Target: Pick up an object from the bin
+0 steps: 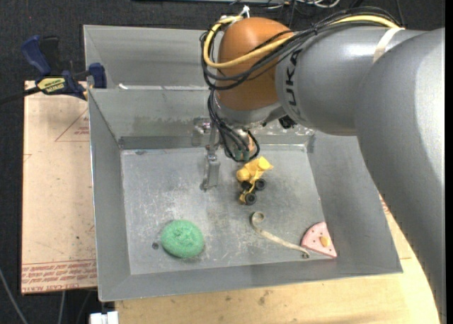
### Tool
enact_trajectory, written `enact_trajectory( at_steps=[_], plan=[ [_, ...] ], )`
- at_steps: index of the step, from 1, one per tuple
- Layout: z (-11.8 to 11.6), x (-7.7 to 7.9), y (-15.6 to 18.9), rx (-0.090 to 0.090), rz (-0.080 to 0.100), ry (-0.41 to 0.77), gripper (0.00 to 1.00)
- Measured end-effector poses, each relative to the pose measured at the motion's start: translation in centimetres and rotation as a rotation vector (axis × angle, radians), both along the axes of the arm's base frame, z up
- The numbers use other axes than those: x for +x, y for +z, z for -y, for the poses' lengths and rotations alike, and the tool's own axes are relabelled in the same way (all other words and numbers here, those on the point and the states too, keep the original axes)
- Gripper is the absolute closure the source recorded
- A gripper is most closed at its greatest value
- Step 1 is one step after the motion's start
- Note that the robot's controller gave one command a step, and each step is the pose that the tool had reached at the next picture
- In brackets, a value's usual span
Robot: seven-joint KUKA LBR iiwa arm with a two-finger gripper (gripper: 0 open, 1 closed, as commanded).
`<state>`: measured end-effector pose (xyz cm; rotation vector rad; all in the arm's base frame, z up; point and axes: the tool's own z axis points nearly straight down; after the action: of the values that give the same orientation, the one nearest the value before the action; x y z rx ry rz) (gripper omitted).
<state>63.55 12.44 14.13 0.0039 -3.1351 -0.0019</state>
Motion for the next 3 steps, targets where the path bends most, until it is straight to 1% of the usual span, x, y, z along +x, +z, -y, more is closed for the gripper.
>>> enact_trajectory(
  at_steps=[1, 2, 3],
  plan=[
    [0.0, 0.2, 0.5, 0.001, 0.008, -0.002, 0.00],
    [4.1, -1.8, -0.6, 0.001, 0.009, -0.008, 0.00],
    [6.4, -1.5, -0.7, -0.001, 0.008, -0.074, 0.00]
  ],
)
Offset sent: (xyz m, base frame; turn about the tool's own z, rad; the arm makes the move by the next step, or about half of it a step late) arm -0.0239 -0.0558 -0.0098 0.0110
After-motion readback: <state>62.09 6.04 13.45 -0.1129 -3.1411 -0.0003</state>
